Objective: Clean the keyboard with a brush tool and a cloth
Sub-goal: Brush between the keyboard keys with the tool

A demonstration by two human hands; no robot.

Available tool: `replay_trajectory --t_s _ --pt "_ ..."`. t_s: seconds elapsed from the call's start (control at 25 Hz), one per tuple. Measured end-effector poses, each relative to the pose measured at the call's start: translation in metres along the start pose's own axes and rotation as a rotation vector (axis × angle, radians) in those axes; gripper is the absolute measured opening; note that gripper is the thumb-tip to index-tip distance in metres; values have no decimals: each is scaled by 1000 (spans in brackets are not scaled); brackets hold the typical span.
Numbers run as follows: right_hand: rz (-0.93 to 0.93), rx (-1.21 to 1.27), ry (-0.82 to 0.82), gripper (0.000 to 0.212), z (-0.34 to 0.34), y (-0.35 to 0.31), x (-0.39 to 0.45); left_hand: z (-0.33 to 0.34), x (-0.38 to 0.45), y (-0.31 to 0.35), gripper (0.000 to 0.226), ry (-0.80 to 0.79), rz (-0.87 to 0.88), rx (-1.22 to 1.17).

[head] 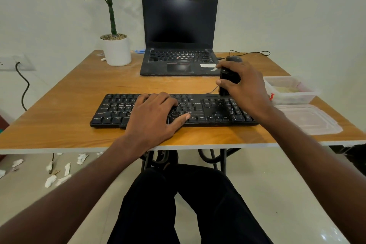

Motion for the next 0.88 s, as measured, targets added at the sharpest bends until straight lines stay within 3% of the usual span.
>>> replay_trajectory --t_s 0.08,0.24,0.4,0.56,0.64,0.72,0.88 --pt "71 135 -44 44 1 4 0 0 0 1 67 1 -1 5" --pt "57 -58 91 43 -17 7 0 -2 1 1 68 7 -6 10" --pt "124 207 13 44 -15 16 1 -1 0 0 67 3 -11 3" --pt "43 -141 131 45 -17 18 -4 -2 0 1 65 8 -11 9" --pt "29 -88 159 46 -21 17 -8 -2 0 2 64 13 -8 8" --pt "14 -14 53 46 -16 17 -6 -2 0 2 63 16 -5 11" --pt "24 -145 78 42 -17 25 -3 -2 0 1 63 18 0 13"
Point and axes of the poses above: each hand's wrist, its own x-axis towards the middle knuckle, its own z-axis out of the palm, y = z × x, the point moved 9 cm from there along x, towards the middle knuckle, and after that the axes turned 11 degrees about z, right-handed, at the moved point
